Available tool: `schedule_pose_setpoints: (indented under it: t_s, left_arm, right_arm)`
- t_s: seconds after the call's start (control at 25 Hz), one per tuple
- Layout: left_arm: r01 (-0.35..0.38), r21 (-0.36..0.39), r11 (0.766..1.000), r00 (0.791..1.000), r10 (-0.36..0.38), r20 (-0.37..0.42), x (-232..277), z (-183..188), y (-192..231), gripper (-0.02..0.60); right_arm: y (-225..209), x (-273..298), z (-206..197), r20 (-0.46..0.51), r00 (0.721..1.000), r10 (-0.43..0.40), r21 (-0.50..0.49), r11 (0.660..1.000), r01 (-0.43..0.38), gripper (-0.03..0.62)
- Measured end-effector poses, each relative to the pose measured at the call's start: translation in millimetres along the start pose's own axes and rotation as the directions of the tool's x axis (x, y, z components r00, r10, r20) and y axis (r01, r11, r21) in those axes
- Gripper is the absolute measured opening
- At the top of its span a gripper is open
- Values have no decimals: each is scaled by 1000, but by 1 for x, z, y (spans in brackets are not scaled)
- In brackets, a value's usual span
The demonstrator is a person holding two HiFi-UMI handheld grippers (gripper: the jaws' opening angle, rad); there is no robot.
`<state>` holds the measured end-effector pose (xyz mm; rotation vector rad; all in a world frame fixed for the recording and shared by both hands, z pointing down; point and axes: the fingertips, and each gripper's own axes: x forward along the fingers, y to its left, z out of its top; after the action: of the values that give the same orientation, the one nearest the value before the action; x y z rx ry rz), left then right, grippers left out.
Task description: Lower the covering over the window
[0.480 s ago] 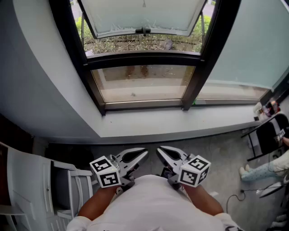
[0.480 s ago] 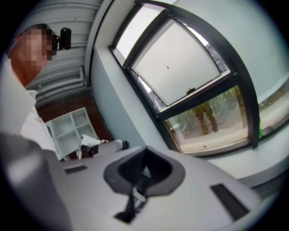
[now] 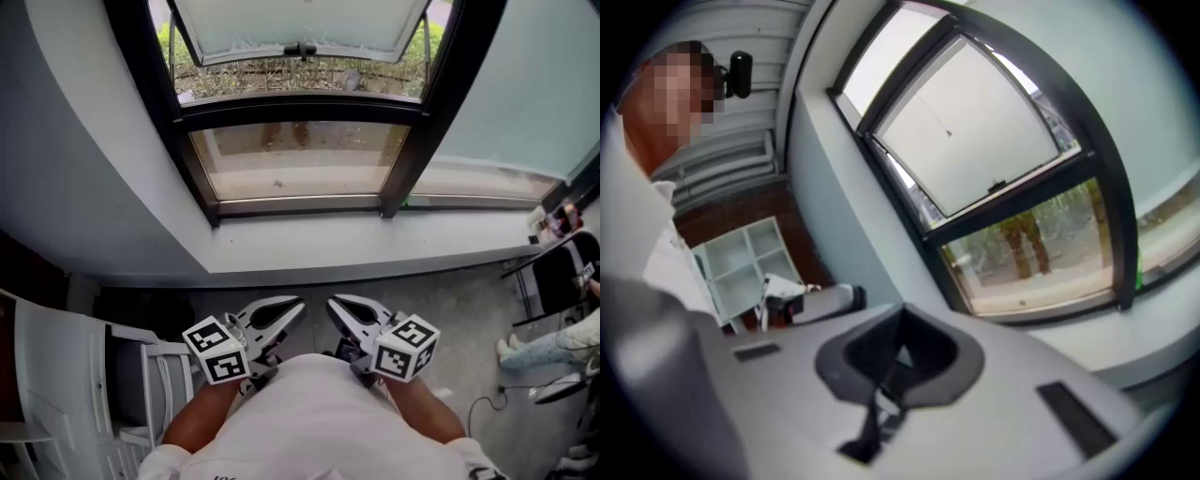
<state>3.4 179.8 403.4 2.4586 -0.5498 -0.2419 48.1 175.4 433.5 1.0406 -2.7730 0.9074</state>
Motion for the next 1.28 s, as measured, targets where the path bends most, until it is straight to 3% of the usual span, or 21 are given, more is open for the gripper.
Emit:
schedule_pose_setpoints:
  t_s: [0.24, 0.64, 0.88, 1.28]
  left_arm:
    - [-30, 38, 999, 1000, 30, -2, -5, 3, 7, 35]
    - [-68, 96, 993, 997, 70, -21, -15, 7, 24, 37]
    - [-111, 144, 983, 993, 115, -22, -23, 17, 38, 37]
    - [-120, 173, 978, 991, 127, -32, -40, 29, 57, 37]
  right_arm:
    - [0, 6, -5, -20, 1000, 13, 19, 1000, -12, 23]
    - [-15, 9, -1, 15, 997, -73, 11, 997, 73, 28]
    - [-26, 17, 6, 40, 991, -124, 3, 992, 124, 74]
    - [-27, 36, 10, 73, 980, -187, 0, 982, 188, 87]
